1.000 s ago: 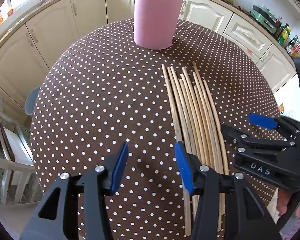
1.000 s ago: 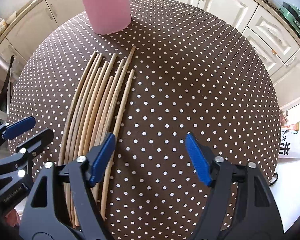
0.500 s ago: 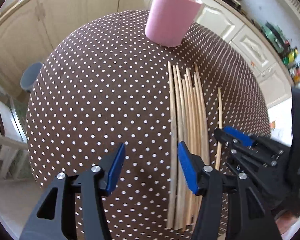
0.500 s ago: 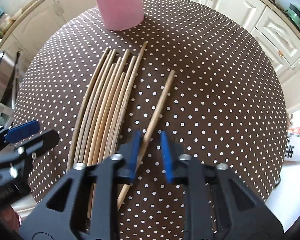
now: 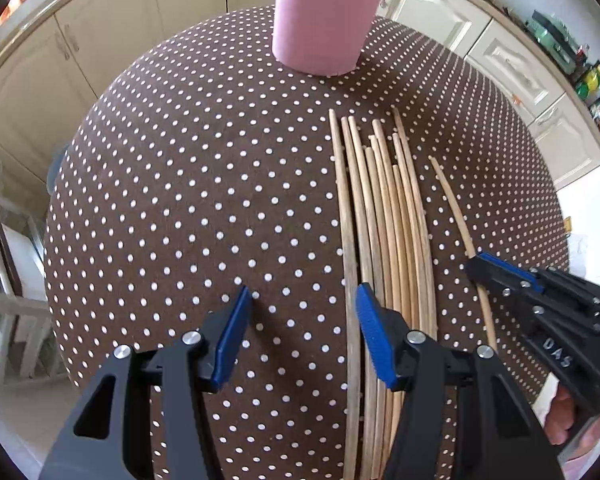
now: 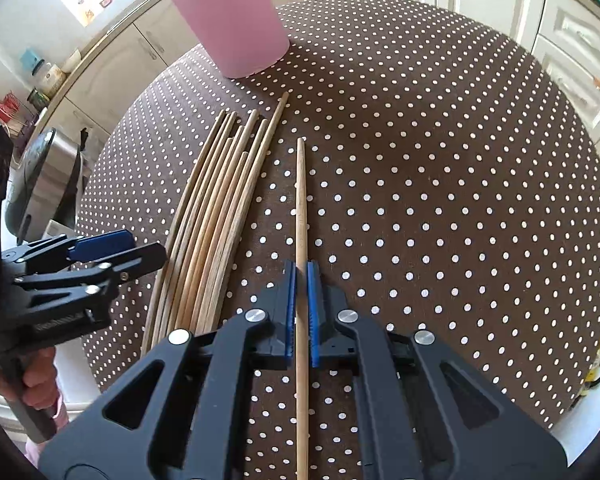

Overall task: Organize utensils
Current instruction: 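Lift the chopstick upright with the right gripper and carry it over the pink cup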

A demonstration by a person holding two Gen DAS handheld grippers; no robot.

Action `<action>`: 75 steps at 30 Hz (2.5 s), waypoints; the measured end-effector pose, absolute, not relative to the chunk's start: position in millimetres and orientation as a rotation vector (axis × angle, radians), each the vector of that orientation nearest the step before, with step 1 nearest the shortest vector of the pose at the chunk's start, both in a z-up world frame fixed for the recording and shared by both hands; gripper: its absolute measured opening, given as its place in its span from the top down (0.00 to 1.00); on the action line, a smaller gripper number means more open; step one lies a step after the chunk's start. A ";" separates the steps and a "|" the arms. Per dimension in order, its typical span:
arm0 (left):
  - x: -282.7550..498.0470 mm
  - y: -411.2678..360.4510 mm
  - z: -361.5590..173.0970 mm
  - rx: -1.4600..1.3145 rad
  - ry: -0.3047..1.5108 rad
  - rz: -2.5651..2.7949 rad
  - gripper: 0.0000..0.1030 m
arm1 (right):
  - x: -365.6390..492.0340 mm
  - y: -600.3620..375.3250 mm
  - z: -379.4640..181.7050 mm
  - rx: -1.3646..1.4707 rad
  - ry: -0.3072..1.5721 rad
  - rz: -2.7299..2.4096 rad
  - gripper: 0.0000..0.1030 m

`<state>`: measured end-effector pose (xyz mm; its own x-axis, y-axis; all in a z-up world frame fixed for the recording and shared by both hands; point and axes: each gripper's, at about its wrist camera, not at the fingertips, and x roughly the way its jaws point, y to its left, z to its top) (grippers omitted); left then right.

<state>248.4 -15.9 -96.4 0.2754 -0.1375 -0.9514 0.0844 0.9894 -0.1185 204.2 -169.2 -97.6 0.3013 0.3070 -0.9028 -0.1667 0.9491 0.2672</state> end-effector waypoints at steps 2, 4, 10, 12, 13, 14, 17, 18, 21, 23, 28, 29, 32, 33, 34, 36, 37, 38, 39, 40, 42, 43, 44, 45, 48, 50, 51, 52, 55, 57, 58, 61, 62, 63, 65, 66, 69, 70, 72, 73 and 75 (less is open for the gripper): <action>253.0 -21.9 -96.7 -0.029 1.279 -0.143 0.47 | 204.5 -171.5 -93.5 0.138 1.235 0.313 0.94; 260.1 -29.7 -97.8 -0.009 1.273 -0.136 0.47 | 216.3 -179.9 -90.3 0.128 1.235 0.307 0.94; 282.1 -17.9 -99.6 -0.123 1.248 -0.138 0.93 | 227.5 -171.0 -88.3 0.166 1.238 0.290 0.94; 284.5 -12.5 -101.9 -0.168 1.243 -0.157 0.93 | 231.1 -171.8 -87.3 0.163 1.229 0.279 0.94; 284.9 -11.2 -102.4 -0.171 1.232 -0.168 0.93 | 231.1 -174.4 -85.6 0.159 1.223 0.276 0.94; 284.6 -10.9 -102.5 -0.164 1.219 -0.178 0.93 | 230.3 -176.3 -84.5 0.159 1.219 0.273 0.94; 277.0 -8.1 -101.3 -0.135 1.183 -0.170 0.93 | 230.9 -186.6 -82.6 0.178 1.206 0.269 0.94; 274.0 -6.5 -101.1 -0.134 1.178 -0.167 0.93 | 229.7 -191.8 -81.7 0.187 1.199 0.272 0.94; 261.1 7.4 -102.6 -0.145 1.158 -0.158 0.93 | 227.3 -205.4 -76.4 0.220 1.159 0.283 0.94; 253.6 12.7 -97.8 -0.138 1.126 -0.155 0.93 | 223.7 -213.4 -69.5 0.243 1.125 0.299 0.94; 237.9 17.0 -74.2 -0.129 1.033 -0.199 0.94 | 215.4 -230.6 -45.5 0.257 1.016 0.276 0.94; 235.0 18.1 -68.6 -0.124 1.006 -0.205 0.94 | 213.7 -233.6 -40.2 0.257 0.992 0.271 0.94; 226.9 22.7 -50.0 -0.117 0.930 -0.213 0.94 | 209.0 -242.5 -23.7 0.276 0.917 0.272 0.94; 224.5 24.9 -45.1 -0.117 0.907 -0.216 0.94 | 208.4 -247.2 -17.4 0.293 0.895 0.279 0.94; 222.2 26.0 -37.7 -0.115 0.876 -0.221 0.94 | 207.9 -250.1 -13.5 0.304 0.880 0.284 0.94; 218.9 27.2 -24.7 -0.113 0.824 -0.234 0.94 | 208.5 -253.9 -5.4 0.318 0.854 0.289 0.94; 218.6 26.8 -20.2 -0.116 0.807 -0.240 0.94 | 209.3 -255.4 -1.0 0.322 0.844 0.287 0.94; 218.3 29.7 -15.4 -0.122 0.792 -0.240 0.94 | 209.5 -255.1 1.8 0.324 0.834 0.284 0.94; 218.7 30.1 -11.4 -0.124 0.779 -0.234 0.94 | 210.8 -257.2 6.8 0.333 0.821 0.284 0.94; 219.3 29.8 -6.7 -0.114 0.772 -0.233 0.94 | 211.6 -259.5 11.5 0.343 0.807 0.288 0.94; 223.6 31.4 -0.4 -0.114 0.753 -0.226 0.94 | 215.3 -260.9 21.3 0.357 0.782 0.279 0.94; 226.2 31.6 5.6 -0.115 0.738 -0.224 0.94 | 216.3 -264.1 26.2 0.361 0.768 0.271 0.94; 229.5 30.0 10.9 -0.114 0.724 -0.224 0.94 | 218.1 -264.8 30.4 0.366 0.758 0.262 0.94; 230.7 31.4 17.3 -0.113 0.705 -0.216 0.94 | 220.2 -264.3 34.0 0.371 0.752 0.254 0.94; 242.4 28.6 30.2 -0.112 0.672 -0.183 0.94 | 225.1 -259.9 46.5 0.388 0.720 0.255 0.94; 247.9 25.4 41.5 -0.126 0.649 -0.185 0.94 | 227.3 -255.3 59.2 0.393 0.686 0.254 0.94; 251.1 23.0 45.7 -0.131 0.637 -0.183 0.94 | 228.5 -255.7 64.1 0.396 0.673 0.255 0.94; 254.2 21.7 52.9 -0.137 0.613 -0.177 0.94 | 230.7 -256.3 70.9 0.400 0.655 0.256 0.94; 261.6 20.3 68.7 -0.157 0.551 -0.203 0.94 | 238.3 -256.9 88.1 0.407 0.615 0.257 0.94; 267.2 21.2 80.3 -0.177 0.518 -0.202 0.94 | 242.7 -254.9 99.9 0.417 0.588 0.273 0.94; 269.6 21.1 85.3 -0.183 0.499 -0.197 0.94 | 245.3 -253.2 106.3 0.418 0.572 0.278 0.94; 278.2 16.3 97.5 -0.180 0.450 -0.199 0.94 | 252.5 -248.3 121.7 0.403 0.528 0.275 0.94; 281.5 15.3 101.4 -0.179 0.432 -0.197 0.94 | 256.2 -245.9 127.7 0.401 0.508 0.279 0.94; 285.7 13.8 104.5 -0.180 0.418 -0.188 0.94 | 259.4 -244.1 131.1 0.401 0.497 0.283 0.94; 294.5 12.6 107.0 -0.190 0.411 -0.190 0.93 | 269.4 -238.2 138.4 0.398 0.478 0.301 0.94; 300.6 11.6 108.4 -0.199 0.414 -0.199 0.94 | 273.2 -235.6 140.1 0.395 0.473 0.307 0.94; 322.0 7.4 109.5 -0.199 0.432 -0.195 0.94 | 288.5 -224.7 144.4 0.381 0.450 0.320 0.94; 329.4 6.1 109.8 -0.199 0.427 -0.185 0.94 | 295.2 -220.8 144.9 0.374 0.444 0.321 0.94; 342.5 4.5 109.6 -0.197 0.427 -0.171 0.94 | 308.1 -215.5 143.7 0.370 0.442 0.318 0.94; 351.5 4.1 109.0 -0.201 0.430 -0.174 0.94 | 314.2 -212.0 142.2 0.367 0.444 0.321 0.94; 361.3 4.9 107.3 -0.208 0.429 -0.175 0.94 | 328.3 -206.2 137.3 0.369 0.450 0.342 0.94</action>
<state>361.3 4.9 107.3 0.8950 -0.2112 -0.3929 0.1239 0.9638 -0.2359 328.3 -206.2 137.3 0.8462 0.3968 -0.3557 -0.2368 0.8780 0.4160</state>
